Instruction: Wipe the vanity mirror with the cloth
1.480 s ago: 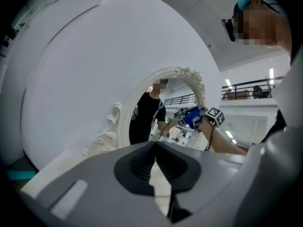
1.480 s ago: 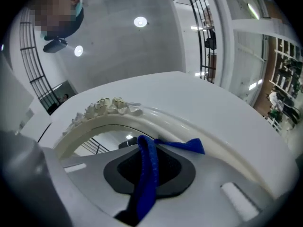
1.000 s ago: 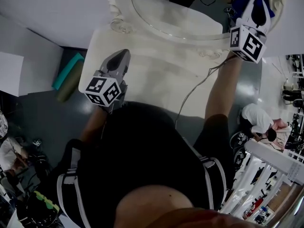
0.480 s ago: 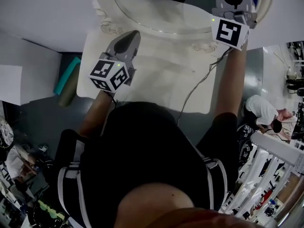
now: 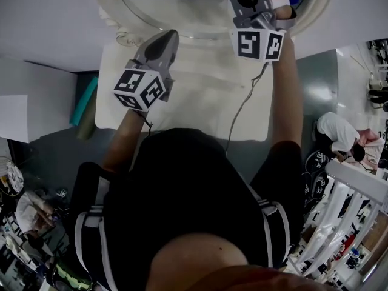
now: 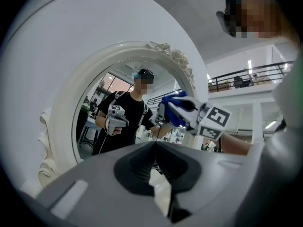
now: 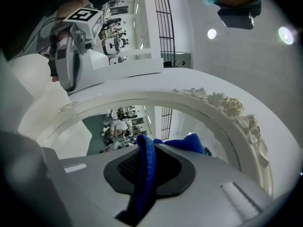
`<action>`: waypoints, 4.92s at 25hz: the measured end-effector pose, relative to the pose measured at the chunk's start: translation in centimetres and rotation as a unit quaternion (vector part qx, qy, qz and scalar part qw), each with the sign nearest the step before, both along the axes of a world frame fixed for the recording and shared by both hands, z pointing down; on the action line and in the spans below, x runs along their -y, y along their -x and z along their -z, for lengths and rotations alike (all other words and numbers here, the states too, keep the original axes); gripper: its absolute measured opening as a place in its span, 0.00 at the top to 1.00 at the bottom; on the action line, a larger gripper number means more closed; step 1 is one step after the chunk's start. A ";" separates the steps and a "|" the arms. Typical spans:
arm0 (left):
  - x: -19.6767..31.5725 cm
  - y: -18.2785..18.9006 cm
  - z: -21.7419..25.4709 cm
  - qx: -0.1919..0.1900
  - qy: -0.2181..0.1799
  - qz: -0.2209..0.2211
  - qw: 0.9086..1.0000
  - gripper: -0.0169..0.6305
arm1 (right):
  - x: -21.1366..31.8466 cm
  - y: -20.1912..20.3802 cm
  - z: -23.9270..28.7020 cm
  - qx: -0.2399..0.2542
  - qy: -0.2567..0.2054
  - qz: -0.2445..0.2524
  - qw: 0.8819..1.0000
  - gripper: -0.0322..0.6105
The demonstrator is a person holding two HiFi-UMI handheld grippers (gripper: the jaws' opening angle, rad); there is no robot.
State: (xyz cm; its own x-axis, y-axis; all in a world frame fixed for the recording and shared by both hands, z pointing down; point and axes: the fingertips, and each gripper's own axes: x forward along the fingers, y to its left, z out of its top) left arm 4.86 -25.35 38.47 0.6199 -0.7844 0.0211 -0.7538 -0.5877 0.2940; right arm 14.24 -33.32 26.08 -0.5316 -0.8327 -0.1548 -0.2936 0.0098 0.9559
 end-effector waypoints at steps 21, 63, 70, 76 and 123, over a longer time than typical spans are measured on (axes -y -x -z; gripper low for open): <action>-0.4 -2.8 -3.1 0.015 0.030 0.002 0.999 0.96 | -0.2 -1.5 -22.2 -0.087 0.155 -0.003 0.984 0.89; -6.9 5.4 -6.0 -0.002 0.078 0.025 0.997 0.96 | -10.7 5.3 -42.6 -0.009 0.785 -0.007 0.620 0.89; -7.9 7.3 -6.4 -0.021 0.083 0.014 0.996 0.96 | -14.8 9.8 -34.2 0.321 0.726 0.119 0.596 0.89; -9.6 8.6 -5.5 -0.011 0.067 -0.015 0.998 0.96 | -17.2 6.0 -22.9 0.629 0.480 0.083 0.605 0.89; -18.5 3.9 -3.4 -0.003 0.025 -0.010 1.000 0.96 | -28.5 -1.9 -15.8 0.639 0.273 -0.059 0.716 0.89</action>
